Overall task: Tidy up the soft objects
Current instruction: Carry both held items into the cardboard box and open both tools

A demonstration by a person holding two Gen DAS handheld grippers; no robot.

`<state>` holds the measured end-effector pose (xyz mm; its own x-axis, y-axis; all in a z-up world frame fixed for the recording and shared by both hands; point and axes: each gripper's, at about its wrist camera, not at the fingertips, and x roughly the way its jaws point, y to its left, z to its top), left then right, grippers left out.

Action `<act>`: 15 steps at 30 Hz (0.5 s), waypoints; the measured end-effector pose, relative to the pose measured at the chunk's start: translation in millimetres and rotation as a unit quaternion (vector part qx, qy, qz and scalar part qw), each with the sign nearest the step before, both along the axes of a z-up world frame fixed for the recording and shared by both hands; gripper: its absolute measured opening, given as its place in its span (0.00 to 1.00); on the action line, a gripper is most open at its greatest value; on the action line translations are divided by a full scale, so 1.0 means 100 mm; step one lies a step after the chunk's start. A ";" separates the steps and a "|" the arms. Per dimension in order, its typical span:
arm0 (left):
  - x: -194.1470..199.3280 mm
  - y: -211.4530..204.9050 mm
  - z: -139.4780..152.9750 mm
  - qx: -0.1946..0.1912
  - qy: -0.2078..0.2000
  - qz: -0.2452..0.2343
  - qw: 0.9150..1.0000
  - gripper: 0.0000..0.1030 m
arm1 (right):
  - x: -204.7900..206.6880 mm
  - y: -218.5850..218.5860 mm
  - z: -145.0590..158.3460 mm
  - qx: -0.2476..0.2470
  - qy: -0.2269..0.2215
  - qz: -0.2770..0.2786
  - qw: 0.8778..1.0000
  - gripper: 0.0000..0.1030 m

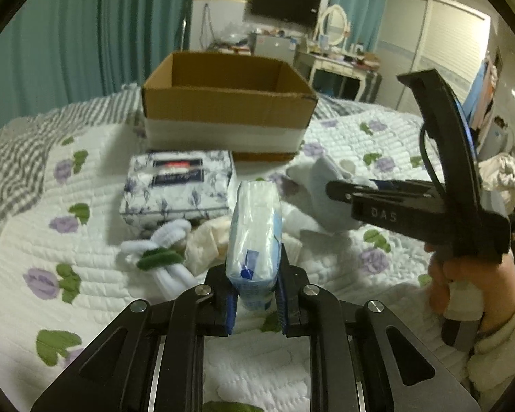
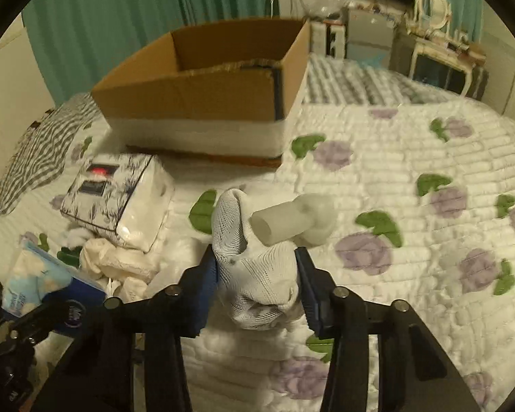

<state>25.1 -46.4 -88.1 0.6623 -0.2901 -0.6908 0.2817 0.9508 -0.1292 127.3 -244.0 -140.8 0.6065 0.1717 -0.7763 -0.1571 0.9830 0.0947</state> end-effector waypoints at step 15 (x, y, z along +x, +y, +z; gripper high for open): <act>0.39 -0.08 0.90 0.040 -0.087 0.016 0.995 0.16 | -0.26 -0.13 1.22 0.035 -0.131 0.026 0.990 0.35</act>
